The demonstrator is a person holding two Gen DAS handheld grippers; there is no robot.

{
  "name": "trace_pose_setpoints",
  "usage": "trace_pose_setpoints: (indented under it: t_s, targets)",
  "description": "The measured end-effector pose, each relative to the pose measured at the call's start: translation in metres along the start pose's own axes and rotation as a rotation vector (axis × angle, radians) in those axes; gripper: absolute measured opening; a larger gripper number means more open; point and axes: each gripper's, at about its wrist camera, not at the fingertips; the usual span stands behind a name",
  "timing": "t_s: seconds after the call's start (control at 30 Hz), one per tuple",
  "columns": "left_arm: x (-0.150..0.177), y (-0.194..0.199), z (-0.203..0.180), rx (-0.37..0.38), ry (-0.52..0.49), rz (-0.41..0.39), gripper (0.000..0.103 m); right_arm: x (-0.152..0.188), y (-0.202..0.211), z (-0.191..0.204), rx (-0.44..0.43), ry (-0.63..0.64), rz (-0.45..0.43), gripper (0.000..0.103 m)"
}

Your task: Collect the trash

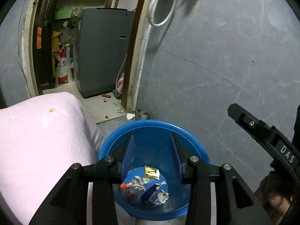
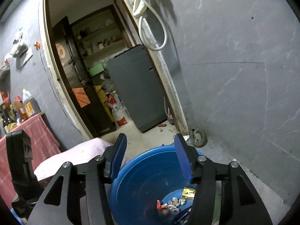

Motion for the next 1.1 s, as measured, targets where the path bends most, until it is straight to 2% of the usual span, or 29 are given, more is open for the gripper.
trace_pose_setpoints:
  t_s: [0.07, 0.13, 0.27, 0.33, 0.4, 0.5, 0.53, 0.57, 0.77, 0.87, 1.1]
  targets:
    - [0.001, 0.007, 0.003, -0.015, 0.007, -0.019, 0.037, -0.001, 0.002, 0.002, 0.006, 0.005, -0.009, 0.056]
    - [0.001, 0.013, 0.008, -0.029, 0.010, -0.038, 0.046, -0.001, 0.002, 0.006, 0.007, 0.004, -0.017, 0.058]
    - [-0.002, 0.025, 0.017, -0.064, 0.018, -0.068, 0.060, -0.001, 0.004, 0.010, 0.026, 0.012, -0.024, 0.074]
    - [-0.004, 0.032, 0.023, -0.097, 0.027, -0.082, 0.076, -0.002, 0.005, 0.011, 0.039, 0.018, -0.028, 0.077]
    - [-0.006, 0.040, 0.029, -0.123, 0.040, -0.105, 0.085, -0.001, 0.005, 0.012, 0.050, 0.027, -0.032, 0.082]
    - [-0.005, 0.055, 0.041, -0.163, 0.060, -0.146, 0.096, -0.001, 0.005, 0.015, 0.054, 0.036, -0.036, 0.094]
    - [-0.005, 0.059, 0.044, -0.173, 0.067, -0.158, 0.097, -0.001, 0.006, 0.017, 0.051, 0.040, -0.040, 0.101]
    - [-0.006, 0.064, 0.046, -0.179, 0.071, -0.171, 0.097, -0.001, 0.006, 0.018, 0.052, 0.043, -0.045, 0.103]
    - [-0.004, 0.084, 0.050, -0.235, 0.042, -0.229, 0.098, 0.002, 0.012, 0.032, 0.111, 0.100, -0.051, 0.103]
    - [0.001, 0.092, 0.051, -0.264, 0.024, -0.250, 0.098, 0.002, 0.018, 0.040, 0.110, 0.118, -0.068, 0.103]
    - [0.008, 0.117, 0.057, -0.276, 0.045, -0.288, 0.098, 0.001, 0.039, 0.056, 0.062, 0.116, -0.112, 0.103]
Point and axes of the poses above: each gripper's, at about its wrist camera, not at the fingertips, and y roughly against the way its jaws point, z to its left, x to its underside, and after that the axes turned 7 degrees about y, right-handed
